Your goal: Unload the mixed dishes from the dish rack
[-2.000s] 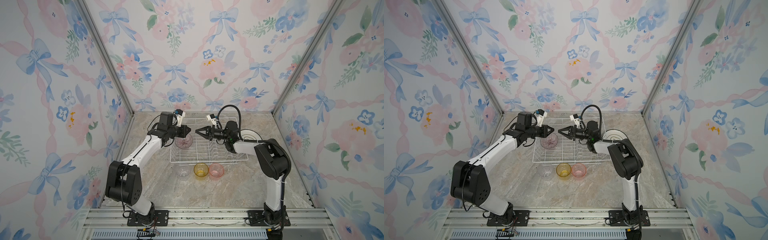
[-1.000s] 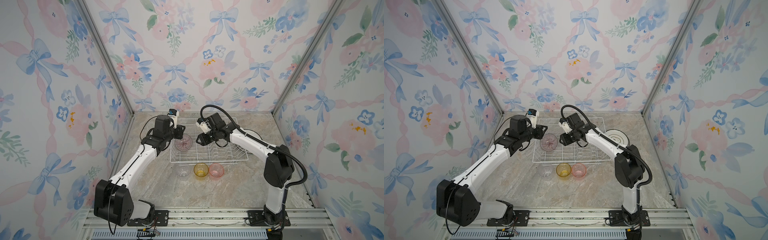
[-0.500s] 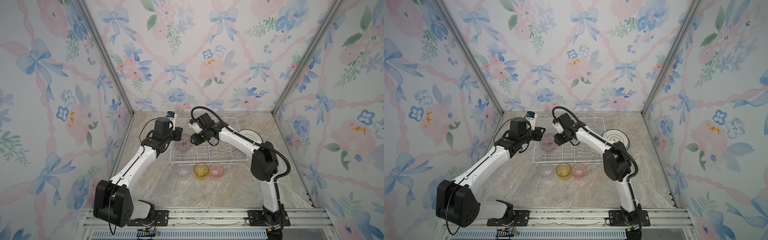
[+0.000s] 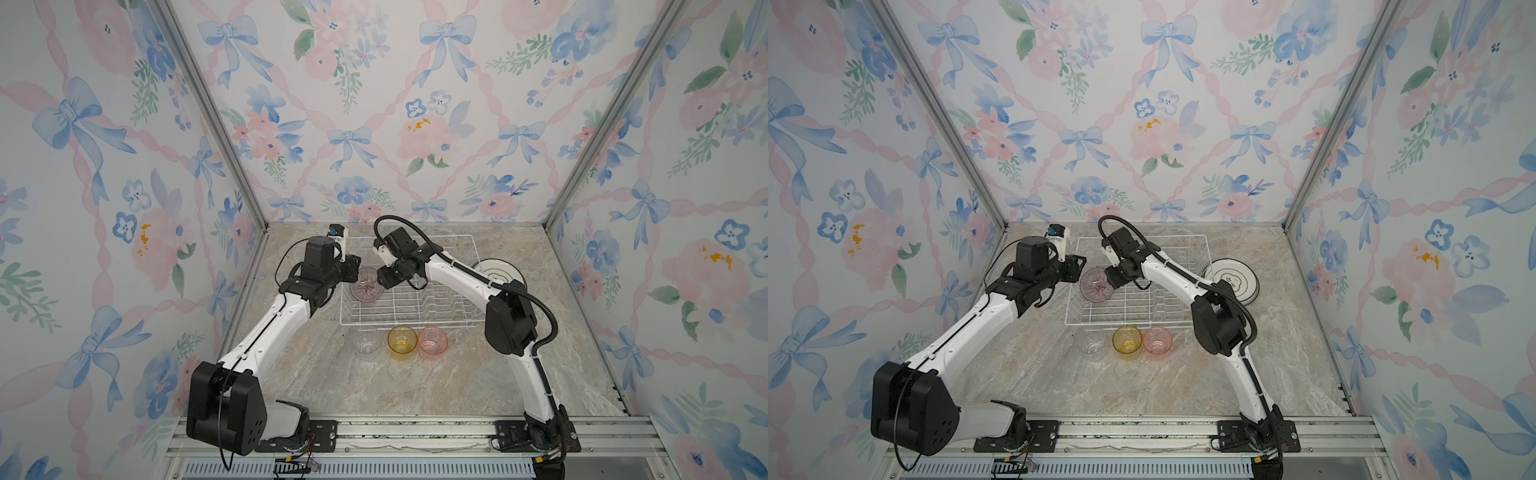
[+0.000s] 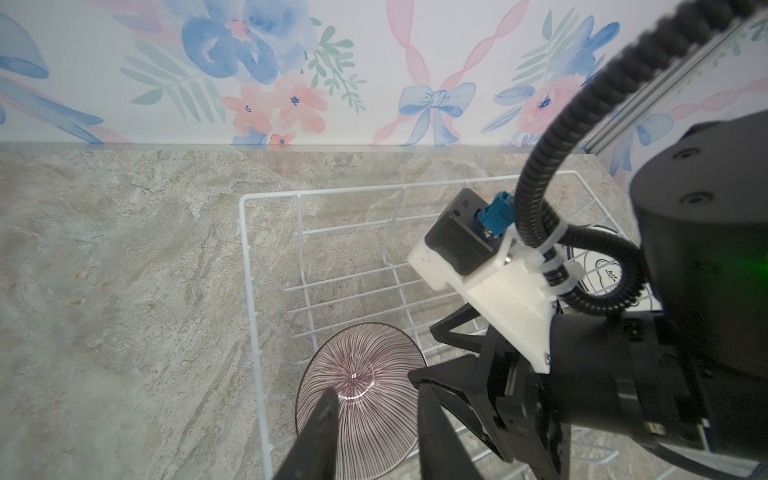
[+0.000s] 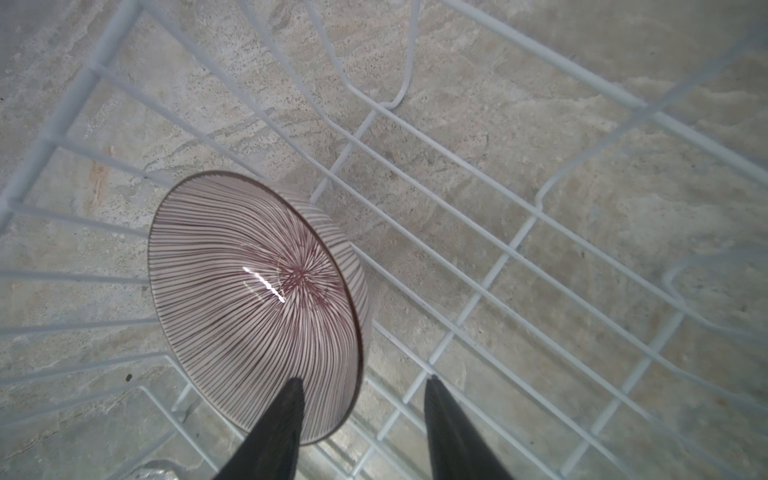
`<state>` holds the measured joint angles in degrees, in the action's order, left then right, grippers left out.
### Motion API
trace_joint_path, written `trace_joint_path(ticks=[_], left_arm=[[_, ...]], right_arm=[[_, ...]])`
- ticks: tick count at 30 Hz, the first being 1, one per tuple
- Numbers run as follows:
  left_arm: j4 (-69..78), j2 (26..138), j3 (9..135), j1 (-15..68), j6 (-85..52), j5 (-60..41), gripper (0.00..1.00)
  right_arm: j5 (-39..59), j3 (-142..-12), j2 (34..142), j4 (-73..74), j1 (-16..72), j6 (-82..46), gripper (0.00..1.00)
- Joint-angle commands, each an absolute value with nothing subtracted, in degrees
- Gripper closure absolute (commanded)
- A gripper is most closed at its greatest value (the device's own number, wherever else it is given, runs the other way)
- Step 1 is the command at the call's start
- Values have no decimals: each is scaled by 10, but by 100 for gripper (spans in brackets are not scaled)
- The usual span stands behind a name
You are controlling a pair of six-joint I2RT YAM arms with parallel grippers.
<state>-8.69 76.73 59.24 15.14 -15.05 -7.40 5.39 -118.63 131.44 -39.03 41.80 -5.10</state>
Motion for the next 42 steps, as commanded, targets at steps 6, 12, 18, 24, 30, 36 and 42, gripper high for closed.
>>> trace_joint_path(ticks=[6,12,18,24,30,36,42], left_arm=[[-75,752,573,132,-139,-89,67],[-69,753,569,124,-139,-97,67],[-65,760,564,119,-141,-103,67],[-63,761,560,114,-142,-107,67],[-60,764,558,110,-143,-111,67],[-58,766,556,109,-144,-115,67],[-58,767,555,108,-144,-114,67]], right_arm=[[53,-1250,1363,-416,425,-64,62],[62,-1264,1375,-419,424,-66,63],[73,-1281,1389,-425,424,-69,75],[77,-1292,1400,-426,423,-72,82],[81,-1296,1402,-419,417,-80,100],[82,-1303,1403,-419,414,-78,100],[85,-1296,1378,-409,406,-75,100]])
